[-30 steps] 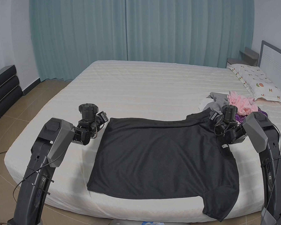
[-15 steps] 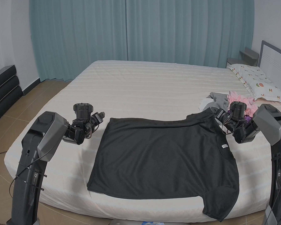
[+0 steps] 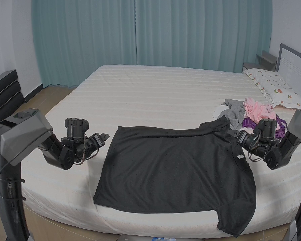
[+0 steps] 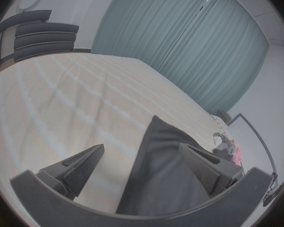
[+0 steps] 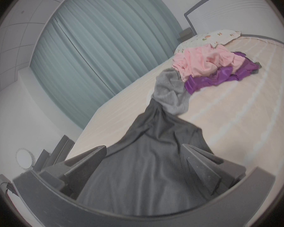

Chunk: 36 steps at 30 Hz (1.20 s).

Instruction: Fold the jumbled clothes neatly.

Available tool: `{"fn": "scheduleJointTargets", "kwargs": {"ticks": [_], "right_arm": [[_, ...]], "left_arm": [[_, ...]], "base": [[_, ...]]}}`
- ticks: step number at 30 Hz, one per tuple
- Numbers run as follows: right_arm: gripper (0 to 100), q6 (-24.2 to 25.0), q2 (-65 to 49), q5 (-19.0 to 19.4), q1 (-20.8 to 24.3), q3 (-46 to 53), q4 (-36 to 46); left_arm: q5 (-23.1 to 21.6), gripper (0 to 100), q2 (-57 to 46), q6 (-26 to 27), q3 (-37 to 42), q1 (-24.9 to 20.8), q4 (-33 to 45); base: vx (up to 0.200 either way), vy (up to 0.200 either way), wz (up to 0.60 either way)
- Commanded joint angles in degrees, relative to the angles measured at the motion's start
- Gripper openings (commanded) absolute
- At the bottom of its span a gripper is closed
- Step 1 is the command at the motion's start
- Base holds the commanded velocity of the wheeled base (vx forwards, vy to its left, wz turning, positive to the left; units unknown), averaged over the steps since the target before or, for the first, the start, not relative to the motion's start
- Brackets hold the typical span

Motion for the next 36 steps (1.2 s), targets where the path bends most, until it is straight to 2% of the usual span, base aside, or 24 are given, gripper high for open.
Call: {"fn": "scheduleJointTargets", "kwargs": {"ticks": [1, 4, 5, 10, 14, 17, 23, 28, 32, 36], "right_arm": [[100, 0.4, -17.1, 5.0, 2.9, 33.4, -12.0], [100, 0.4, -17.5, 5.0, 3.6, 38.2, -14.5], [100, 0.5, -17.6, 5.0, 3.8, 41.5, -17.5], [100, 0.5, -15.8, 5.5, 3.8, 46.2, -21.7], [100, 1.6, -16.1, 5.6, 3.2, 46.2, -21.6], [100, 4.6, -15.6, 5.7, 3.5, 46.2, -21.5], [100, 5.2, -15.0, 5.7, 3.8, 46.2, -21.3], [100, 5.1, -14.7, 5.7, 3.8, 46.2, -20.6], [100, 4.9, -14.3, 5.7, 4.0, 46.2, -20.3], [100, 4.9, -14.3, 5.7, 4.3, 46.2, -20.3]], "left_arm": [[-2.3, 100, -26.7, -5.3, 34.4, -5.6, -5.3], [-2.3, 100, -28.1, -5.6, 37.6, -6.7, -5.3], [-2.5, 100, -29.3, -7.2, 39.6, -6.9, -5.3], [-2.5, 100, -28.9, -10.5, 41.3, -7.5, -5.3], [-2.8, 100, -28.8, -10.9, 42.6, -7.9, -5.3], [-2.8, 100, -29.0, -11.9, 42.9, -8.1, -5.7], [-2.9, 100, -28.9, -12.0, 42.9, -8.1, -6.0], [-3.0, 100, -28.8, -12.3, 42.8, -8.1, -6.0], [-3.0, 100, -28.9, -15.5, 42.0, -8.8, -6.1], [-3.1, 100, -28.9, -16.1, 41.9, -10.0, -6.1]], "base": [[0.000, 0.000, 0.00], [0.000, 0.000, 0.00], [0.000, 0.000, 0.00], [0.000, 0.000, 0.00], [0.000, 0.000, 0.00], [-0.200, 0.000, 0.00], [-0.200, 0.000, 0.00], [0.000, 0.000, 0.00], [0.000, 0.000, 0.00], [0.000, -0.050, 0.00]]}}
